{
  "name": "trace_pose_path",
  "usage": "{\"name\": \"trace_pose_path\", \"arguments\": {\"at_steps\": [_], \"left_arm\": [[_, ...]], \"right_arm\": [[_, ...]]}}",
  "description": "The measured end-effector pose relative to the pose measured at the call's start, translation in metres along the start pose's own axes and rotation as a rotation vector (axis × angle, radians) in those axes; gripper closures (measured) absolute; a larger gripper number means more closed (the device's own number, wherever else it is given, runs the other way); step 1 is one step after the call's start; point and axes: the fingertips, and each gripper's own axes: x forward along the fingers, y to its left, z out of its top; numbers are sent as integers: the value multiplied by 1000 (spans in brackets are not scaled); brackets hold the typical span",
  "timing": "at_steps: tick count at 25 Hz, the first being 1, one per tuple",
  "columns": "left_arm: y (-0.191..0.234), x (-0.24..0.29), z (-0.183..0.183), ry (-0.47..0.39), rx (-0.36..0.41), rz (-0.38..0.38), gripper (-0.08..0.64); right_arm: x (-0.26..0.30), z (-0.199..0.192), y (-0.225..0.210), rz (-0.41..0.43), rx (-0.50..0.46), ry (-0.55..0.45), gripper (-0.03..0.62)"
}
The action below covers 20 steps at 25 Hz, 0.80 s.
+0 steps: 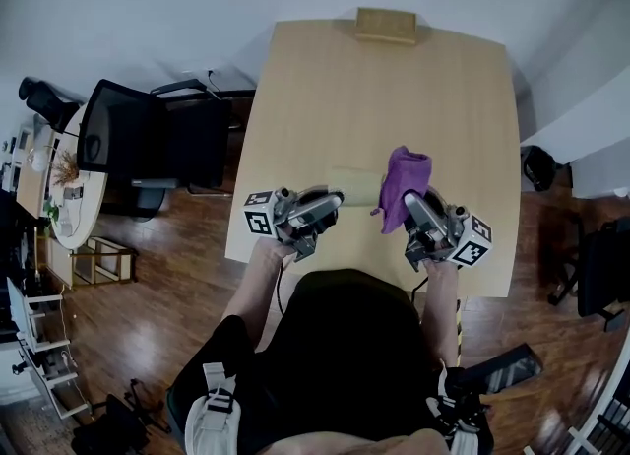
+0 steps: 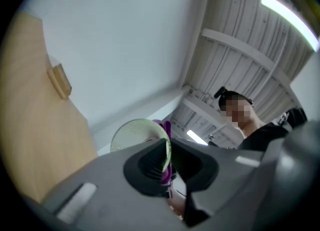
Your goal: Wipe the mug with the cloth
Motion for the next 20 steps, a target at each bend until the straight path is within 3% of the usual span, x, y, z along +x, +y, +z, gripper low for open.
{"name": "trace_pose_path", "arguments": {"at_steps": [4,9,11,14,16,20], "left_arm": [[-9,10,-7,30,8,-39,512],[0,-5,1,-34,-18,-13,520],[5,-12,6,-51,-14,11,520],[14,-16,9,-51,4,56,520],[17,-15,8,-46,14,71,520],[13,-3,0,-9,25,31,515]], "right_arm": [[6,-18,-20,-126,-42,84,531],[-18,-37,-69,-405,-84,204,529],[-19,-28,-64,-386,-69,156,529],[-6,-5,-27,-213,-47,40,529],[6,-3,-5,-127,-70,48,529],[20,-26,-7,-148,-106,139,529]]}}
